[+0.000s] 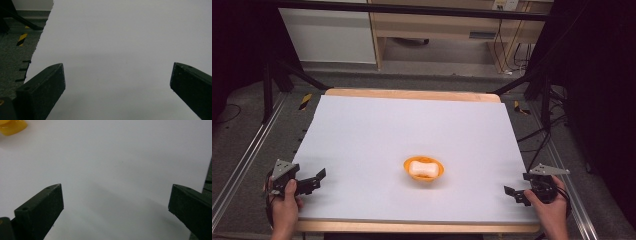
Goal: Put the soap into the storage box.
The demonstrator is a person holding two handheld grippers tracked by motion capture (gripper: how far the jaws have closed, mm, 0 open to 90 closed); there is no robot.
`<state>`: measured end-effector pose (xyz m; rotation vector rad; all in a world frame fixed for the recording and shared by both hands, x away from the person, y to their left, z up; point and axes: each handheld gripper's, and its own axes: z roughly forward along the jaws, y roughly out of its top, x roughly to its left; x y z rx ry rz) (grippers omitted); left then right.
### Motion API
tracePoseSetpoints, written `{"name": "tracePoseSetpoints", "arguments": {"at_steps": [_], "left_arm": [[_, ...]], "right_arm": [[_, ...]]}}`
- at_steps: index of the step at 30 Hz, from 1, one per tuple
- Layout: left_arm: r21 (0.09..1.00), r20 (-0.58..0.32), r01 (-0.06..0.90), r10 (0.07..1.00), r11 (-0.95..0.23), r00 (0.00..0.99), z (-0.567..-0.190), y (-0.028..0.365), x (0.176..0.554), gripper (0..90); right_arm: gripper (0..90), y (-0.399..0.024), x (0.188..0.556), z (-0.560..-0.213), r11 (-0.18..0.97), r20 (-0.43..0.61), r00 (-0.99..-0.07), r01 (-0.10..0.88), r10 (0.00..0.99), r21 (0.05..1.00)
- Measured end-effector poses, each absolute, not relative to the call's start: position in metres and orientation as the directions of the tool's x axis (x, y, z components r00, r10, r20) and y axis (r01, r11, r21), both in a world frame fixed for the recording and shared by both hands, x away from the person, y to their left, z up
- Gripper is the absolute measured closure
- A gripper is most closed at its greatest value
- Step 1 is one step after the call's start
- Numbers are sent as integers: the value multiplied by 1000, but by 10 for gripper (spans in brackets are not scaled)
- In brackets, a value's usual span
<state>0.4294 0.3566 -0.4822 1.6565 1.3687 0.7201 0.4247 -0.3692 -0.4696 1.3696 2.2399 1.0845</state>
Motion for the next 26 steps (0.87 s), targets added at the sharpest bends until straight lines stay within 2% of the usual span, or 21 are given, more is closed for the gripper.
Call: {"name": "tracePoseSetpoints", "arguments": {"at_steps": [11, 17, 26], "left_arm": [[877, -83, 479, 968, -41, 236, -482, 357, 429, 0], [875, -89, 482, 968, -37, 236, -482, 357, 430, 0], [875, -87, 483, 968, -39, 236, -482, 357, 430, 0]], "right_arm": [[6, -380, 409, -480, 185, 140, -484, 562, 864, 806], [6, -384, 404, -481, 120, 139, -428, 523, 893, 844], [6, -383, 401, -483, 122, 126, -424, 511, 897, 851]]}}
